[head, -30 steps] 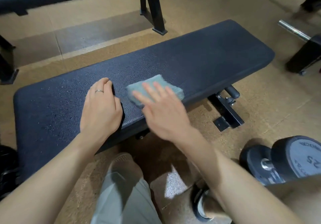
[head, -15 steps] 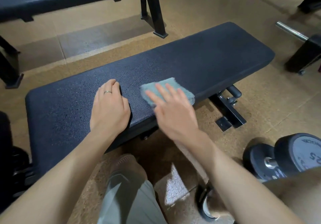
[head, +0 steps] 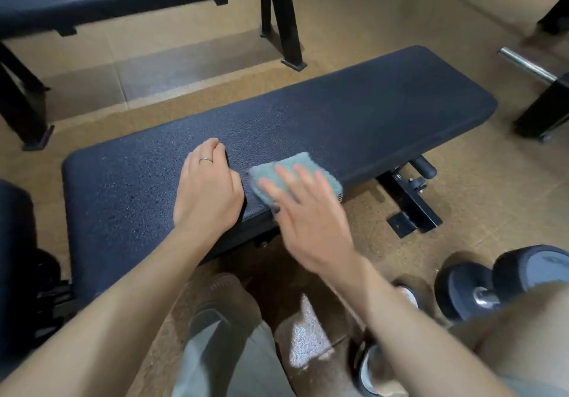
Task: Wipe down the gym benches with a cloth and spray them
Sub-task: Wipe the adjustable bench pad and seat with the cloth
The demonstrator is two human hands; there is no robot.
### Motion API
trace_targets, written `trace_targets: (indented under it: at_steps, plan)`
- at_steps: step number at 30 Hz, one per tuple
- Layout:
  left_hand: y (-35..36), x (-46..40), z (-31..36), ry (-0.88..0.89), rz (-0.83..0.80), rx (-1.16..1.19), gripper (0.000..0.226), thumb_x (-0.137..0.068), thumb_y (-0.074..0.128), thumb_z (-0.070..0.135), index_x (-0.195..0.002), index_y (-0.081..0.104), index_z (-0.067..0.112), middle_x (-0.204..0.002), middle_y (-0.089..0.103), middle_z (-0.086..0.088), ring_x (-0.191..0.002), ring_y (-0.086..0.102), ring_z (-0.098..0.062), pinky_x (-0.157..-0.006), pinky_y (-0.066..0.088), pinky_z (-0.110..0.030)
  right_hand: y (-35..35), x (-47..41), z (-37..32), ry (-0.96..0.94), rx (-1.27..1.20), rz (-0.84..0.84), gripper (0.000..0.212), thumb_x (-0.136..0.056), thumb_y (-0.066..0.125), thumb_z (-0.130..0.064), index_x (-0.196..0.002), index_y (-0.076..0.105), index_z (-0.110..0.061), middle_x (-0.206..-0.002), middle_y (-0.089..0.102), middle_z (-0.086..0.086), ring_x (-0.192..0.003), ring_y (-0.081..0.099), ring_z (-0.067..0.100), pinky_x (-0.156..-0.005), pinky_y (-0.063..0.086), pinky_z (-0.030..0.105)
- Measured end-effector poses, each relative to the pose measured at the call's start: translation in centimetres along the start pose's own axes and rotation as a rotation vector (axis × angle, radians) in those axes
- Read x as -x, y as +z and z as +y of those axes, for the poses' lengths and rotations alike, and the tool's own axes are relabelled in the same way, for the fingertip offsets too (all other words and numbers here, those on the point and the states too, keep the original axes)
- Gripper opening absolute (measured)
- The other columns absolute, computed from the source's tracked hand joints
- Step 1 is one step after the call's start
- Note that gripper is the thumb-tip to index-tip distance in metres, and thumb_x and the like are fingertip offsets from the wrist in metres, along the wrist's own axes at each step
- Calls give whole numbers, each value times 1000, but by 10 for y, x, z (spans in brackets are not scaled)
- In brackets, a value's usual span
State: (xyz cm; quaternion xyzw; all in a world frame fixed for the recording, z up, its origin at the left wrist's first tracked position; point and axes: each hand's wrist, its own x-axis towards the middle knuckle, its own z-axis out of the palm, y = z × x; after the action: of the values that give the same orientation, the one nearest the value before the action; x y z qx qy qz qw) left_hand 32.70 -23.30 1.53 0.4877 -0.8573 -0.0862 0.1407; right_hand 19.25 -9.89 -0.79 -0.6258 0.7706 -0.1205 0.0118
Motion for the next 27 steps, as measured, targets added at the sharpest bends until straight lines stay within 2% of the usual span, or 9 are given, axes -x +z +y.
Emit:
trace_targets:
  at_steps: [4, 6, 7, 11, 15, 17, 20, 24, 27]
  plan:
    - [-2, 1, 1, -6, -15, 10, 55, -95, 35, 18, -144, 47, -5, -151, 45, -20, -141, 39, -36, -121, 28, -47, -23, -23, 94, 274, 152, -16, 62, -98, 15, -35, -154, 41, -27, -162, 36, 10, -149, 30, 36, -123, 18, 51]
    - [-1, -1, 2, -19, -20, 11, 51, -98, 41, 15, -145, 46, -4, -153, 44, -18, -143, 37, -34, -122, 27, -46, -28, -34, 94, 354, 161, -76, 63, -99, 12, -36, -157, 34, -28, -166, 28, 9, -153, 22, 36, -125, 14, 50]
    - [-1, -1, 3, -23, -23, 10, 51, -98, 42, 14, -145, 46, -4, -153, 43, -18, -143, 37, -34, -123, 26, -46, -27, -40, 78, 320, 180, -91, 63, -99, 13, -36, -158, 33, -28, -165, 29, 9, -152, 23, 38, -124, 13, 49]
    - [0, -4, 2, -46, -45, 19, 51, -98, 43, 15, -146, 44, -3, -155, 41, -18, -145, 34, -33, -124, 25, -45, -10, -93, -9, -134, 94, -186, 68, -96, 7, -38, -157, 34, -27, -165, 30, 11, -150, 26, 40, -121, 18, 51]
    - [1, -8, 1, -115, -34, 36, 50, -98, 42, 15, -144, 43, -3, -154, 39, -18, -144, 32, -33, -121, 28, -46, -5, -172, -29, -227, 44, -297, 52, -109, 17, -36, -161, 17, -39, -171, 9, -2, -157, 5, 26, -126, 3, 43]
    - [1, -7, 1, -114, -47, 21, 49, -96, 43, 14, -142, 44, -4, -153, 39, -19, -143, 32, -34, -120, 29, -46, 1, -194, -23, -253, 93, -276, 51, -109, 17, -37, -160, 17, -40, -170, 12, -3, -156, 8, 25, -126, 4, 43]
    - [0, -4, 2, -121, -52, 19, 46, -97, 43, 14, -140, 46, -4, -152, 40, -17, -141, 33, -32, -118, 31, -46, 3, -211, 0, -247, 80, -231, 50, -109, 20, -36, -158, 30, -33, -162, 33, 2, -149, 25, 26, -123, 13, 43]
    - [-2, -4, 3, -127, -51, 18, 47, -98, 40, 17, -140, 45, -2, -152, 40, -13, -142, 32, -30, -118, 32, -45, -16, -235, 99, -72, 185, -152, 51, -100, 22, -32, -143, 49, -23, -138, 56, 17, -127, 50, 37, -109, 36, 47]
    - [-1, -4, 3, -131, -49, 7, 49, -98, 36, 19, -141, 45, -2, -152, 40, -14, -141, 34, -31, -117, 34, -46, -26, -243, 159, 132, 211, -182, 48, -102, 22, -30, -134, 55, -16, -140, 54, 20, -129, 47, 37, -110, 32, 47]
